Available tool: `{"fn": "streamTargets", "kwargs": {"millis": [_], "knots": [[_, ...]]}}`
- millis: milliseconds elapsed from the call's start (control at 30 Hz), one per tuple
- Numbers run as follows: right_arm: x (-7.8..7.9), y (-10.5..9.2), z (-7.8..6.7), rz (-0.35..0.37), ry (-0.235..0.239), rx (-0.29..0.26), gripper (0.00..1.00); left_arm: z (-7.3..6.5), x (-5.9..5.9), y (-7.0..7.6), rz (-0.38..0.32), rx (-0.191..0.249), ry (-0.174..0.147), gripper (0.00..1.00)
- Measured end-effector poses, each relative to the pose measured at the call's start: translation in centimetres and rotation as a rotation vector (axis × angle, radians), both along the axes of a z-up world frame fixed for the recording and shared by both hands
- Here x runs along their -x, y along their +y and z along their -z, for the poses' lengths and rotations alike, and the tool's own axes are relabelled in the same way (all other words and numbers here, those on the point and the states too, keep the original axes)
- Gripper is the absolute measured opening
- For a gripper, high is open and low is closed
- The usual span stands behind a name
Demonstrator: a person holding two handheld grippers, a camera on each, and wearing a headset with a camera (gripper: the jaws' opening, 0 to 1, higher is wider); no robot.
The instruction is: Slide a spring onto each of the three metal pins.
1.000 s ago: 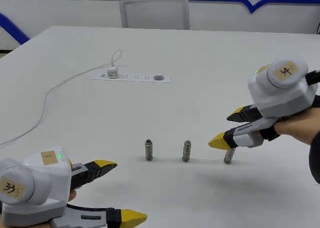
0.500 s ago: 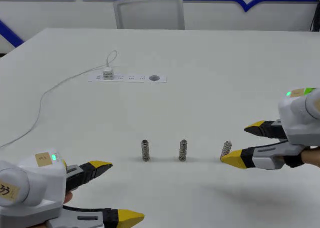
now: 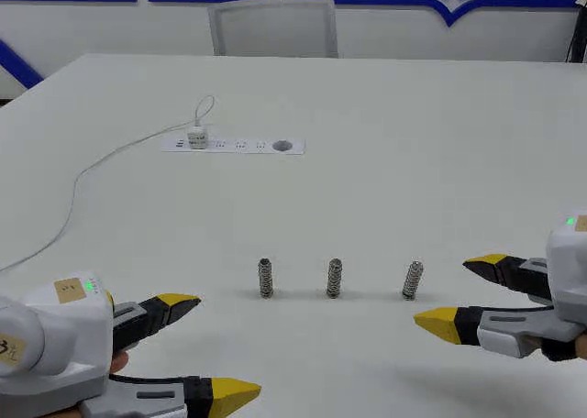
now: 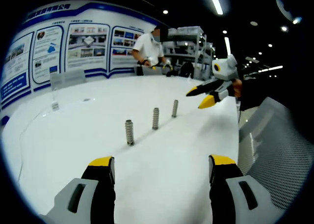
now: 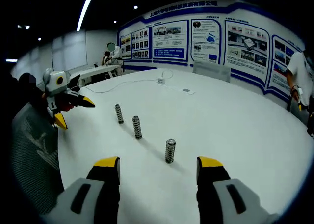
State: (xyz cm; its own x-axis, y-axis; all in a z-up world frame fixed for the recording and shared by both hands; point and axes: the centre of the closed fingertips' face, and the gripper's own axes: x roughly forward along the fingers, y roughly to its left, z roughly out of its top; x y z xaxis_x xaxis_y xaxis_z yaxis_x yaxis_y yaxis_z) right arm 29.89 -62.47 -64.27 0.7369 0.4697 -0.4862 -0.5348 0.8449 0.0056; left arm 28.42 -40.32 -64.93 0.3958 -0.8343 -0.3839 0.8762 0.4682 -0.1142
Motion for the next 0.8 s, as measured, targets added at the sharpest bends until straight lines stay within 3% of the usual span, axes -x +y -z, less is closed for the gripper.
{"fn": "streamTargets", "kwargs": {"millis": [267,800], "knots": [[0.42,0.12,0.49,0.031,-0.01,-0.027,0.64,-0.3,0.02,-0.1,-0.007,0.013,0.0,0.8],[0.46,0.53,0.52,0.033,-0.022,-0.019,0.65,-0.41,-0.21,0.04,-0.017,0.028,0.005,0.8]]}}
